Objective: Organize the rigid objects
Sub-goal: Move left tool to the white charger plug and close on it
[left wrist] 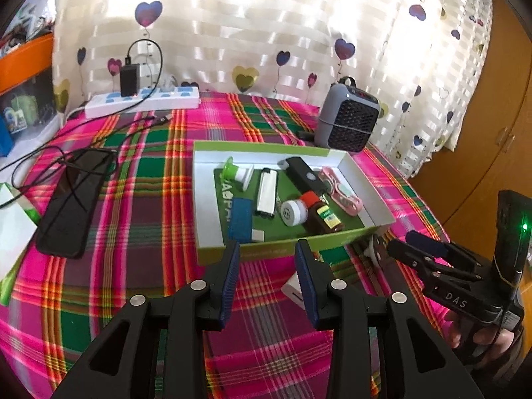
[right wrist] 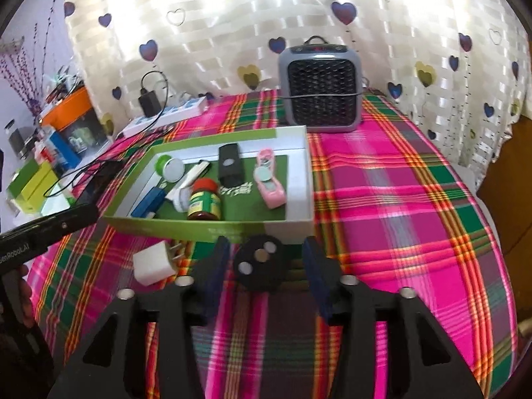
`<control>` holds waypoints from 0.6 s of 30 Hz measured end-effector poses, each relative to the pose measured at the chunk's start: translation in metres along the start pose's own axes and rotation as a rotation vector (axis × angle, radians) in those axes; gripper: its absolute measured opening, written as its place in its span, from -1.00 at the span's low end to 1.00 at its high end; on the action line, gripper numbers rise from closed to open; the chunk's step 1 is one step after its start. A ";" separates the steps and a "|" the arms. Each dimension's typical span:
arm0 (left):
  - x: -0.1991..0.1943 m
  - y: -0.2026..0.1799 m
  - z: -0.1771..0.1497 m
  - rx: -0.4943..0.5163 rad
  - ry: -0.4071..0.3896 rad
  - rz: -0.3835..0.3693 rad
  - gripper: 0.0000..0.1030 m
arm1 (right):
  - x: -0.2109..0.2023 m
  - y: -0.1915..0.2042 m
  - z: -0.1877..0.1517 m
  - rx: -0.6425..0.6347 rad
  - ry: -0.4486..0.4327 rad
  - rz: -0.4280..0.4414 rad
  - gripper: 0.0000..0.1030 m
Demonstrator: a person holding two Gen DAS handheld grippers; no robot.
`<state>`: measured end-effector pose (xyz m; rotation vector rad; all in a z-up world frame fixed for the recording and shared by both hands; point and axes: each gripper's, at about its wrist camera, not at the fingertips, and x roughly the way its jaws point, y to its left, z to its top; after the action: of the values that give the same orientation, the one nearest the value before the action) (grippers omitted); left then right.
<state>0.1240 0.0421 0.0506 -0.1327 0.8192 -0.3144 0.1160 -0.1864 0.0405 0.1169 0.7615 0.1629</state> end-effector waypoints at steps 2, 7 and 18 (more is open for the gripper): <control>0.004 0.000 -0.003 -0.002 0.020 -0.009 -0.32 | 0.004 0.003 -0.001 -0.016 0.009 -0.005 0.03; 0.009 -0.001 -0.007 0.000 0.041 -0.024 -0.32 | 0.016 0.009 -0.003 -0.038 0.055 -0.023 0.03; 0.018 -0.007 -0.010 0.019 0.071 -0.061 -0.31 | 0.033 0.015 -0.008 -0.077 0.112 -0.051 0.04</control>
<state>0.1263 0.0294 0.0327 -0.1291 0.8835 -0.3862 0.1322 -0.1650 0.0147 0.0156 0.8679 0.1508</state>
